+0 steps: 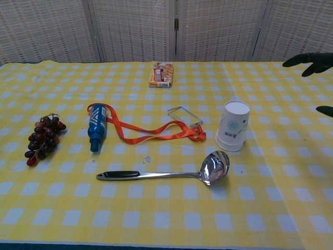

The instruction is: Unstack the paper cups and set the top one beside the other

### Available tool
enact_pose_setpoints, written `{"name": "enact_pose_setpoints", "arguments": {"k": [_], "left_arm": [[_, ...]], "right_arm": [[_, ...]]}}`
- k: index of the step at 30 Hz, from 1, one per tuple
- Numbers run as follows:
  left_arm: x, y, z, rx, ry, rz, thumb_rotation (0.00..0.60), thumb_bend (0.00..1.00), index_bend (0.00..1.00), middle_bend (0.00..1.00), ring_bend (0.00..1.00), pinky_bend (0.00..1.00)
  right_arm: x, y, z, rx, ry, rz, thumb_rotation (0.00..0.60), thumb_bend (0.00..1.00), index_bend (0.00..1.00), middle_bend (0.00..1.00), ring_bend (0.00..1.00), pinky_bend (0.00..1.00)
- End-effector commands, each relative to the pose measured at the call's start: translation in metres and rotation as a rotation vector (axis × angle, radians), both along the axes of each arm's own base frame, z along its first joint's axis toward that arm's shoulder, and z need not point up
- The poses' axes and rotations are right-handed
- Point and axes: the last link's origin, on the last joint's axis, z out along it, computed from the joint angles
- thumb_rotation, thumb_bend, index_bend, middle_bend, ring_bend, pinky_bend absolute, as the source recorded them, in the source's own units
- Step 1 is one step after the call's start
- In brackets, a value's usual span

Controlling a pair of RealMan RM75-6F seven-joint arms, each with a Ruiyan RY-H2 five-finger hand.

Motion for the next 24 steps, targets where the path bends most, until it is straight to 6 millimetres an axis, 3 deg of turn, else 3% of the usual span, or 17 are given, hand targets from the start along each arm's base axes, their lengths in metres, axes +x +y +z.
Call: {"name": "enact_pose_setpoints", "arguments": {"k": [1, 12, 24], "left_arm": [[-0.001, -0.001, 0.002, 0.003, 0.000, 0.004, 0.600, 0.29, 0.11, 0.00, 0.00, 0.00], [-0.004, -0.003, 0.003, -0.001, 0.005, 0.030, 0.600, 0.29, 0.11, 0.00, 0.00, 0.00], [-0.006, -0.003, 0.002, -0.014, 0.007, 0.047, 0.600, 0.29, 0.11, 0.00, 0.00, 0.00]], "right_arm": [[0.031, -0.028, -0.019, 0.081, 0.020, 0.026, 0.600, 0.45, 0.08, 0.04, 0.13, 0.12], [0.055, -0.054, -0.050, 0.177, 0.078, 0.016, 0.600, 0.45, 0.09, 0.04, 0.14, 0.12], [0.052, -0.061, -0.061, 0.208, 0.118, -0.034, 0.600, 0.45, 0.14, 0.04, 0.14, 0.12]]}}
